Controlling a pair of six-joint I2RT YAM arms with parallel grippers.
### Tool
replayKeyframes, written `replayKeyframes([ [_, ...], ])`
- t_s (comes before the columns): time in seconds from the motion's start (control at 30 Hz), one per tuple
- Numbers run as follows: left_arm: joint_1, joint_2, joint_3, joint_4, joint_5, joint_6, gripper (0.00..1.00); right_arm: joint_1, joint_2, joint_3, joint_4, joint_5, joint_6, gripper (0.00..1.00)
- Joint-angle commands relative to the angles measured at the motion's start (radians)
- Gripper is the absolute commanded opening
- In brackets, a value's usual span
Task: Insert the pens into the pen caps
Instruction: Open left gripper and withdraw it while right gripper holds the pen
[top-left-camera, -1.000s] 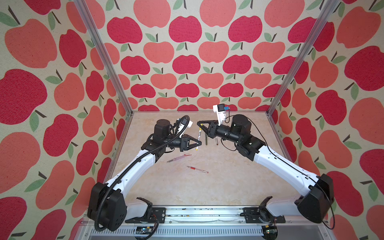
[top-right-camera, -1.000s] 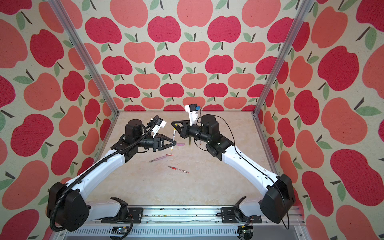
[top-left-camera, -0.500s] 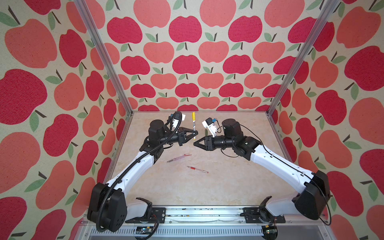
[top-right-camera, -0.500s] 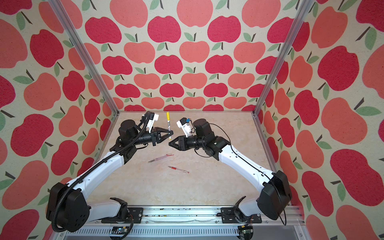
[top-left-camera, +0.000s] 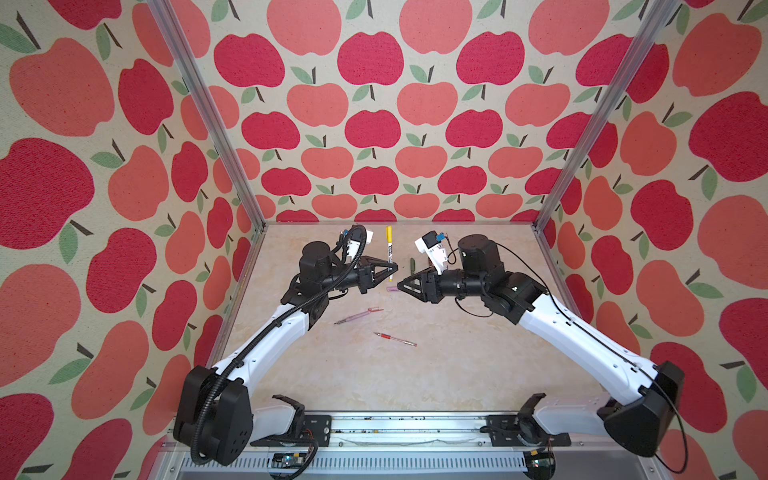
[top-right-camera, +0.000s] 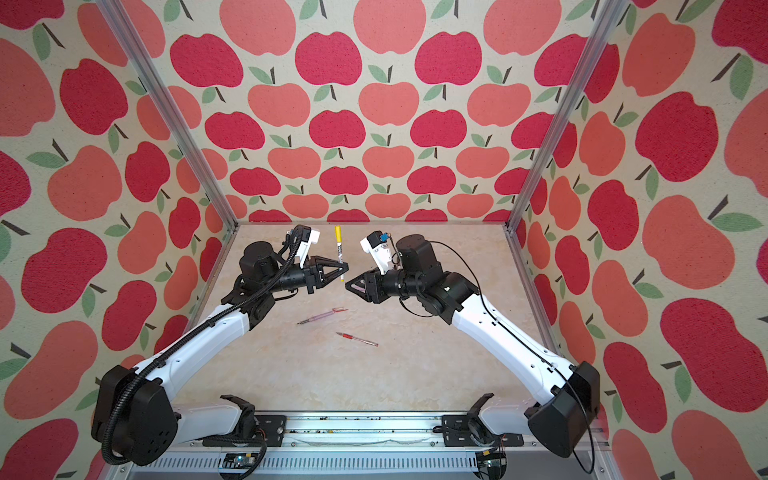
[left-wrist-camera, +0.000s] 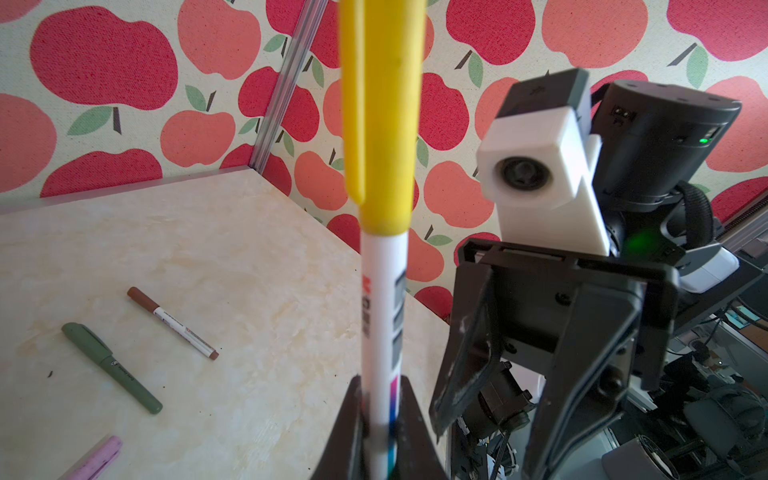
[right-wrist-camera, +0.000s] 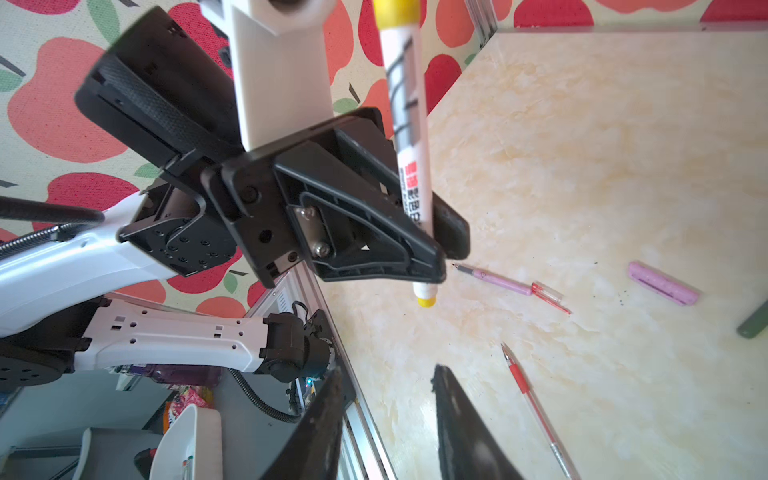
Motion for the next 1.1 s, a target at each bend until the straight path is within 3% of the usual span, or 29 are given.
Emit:
replayKeyframes([
  [0.0, -0.020, -0.030, -0.013, -0.014, -0.011, 0.030, 0.00, -0.001, -0.015, 0.038, -0.029, 0.057, -0.056, 0.42],
  [0.6, -0.076, -0.060, -0.057, -0.006, -0.041, 0.017, 0.00, -0.001, 0.080, 0.110, 0.076, 0.085, -0.039, 0.40],
  [1.07, -0.092, -0.029, -0.052, 0.050, -0.042, -0.024, 0.00, -0.001, 0.098, 0.093, 0.118, 0.084, -0.018, 0.17],
])
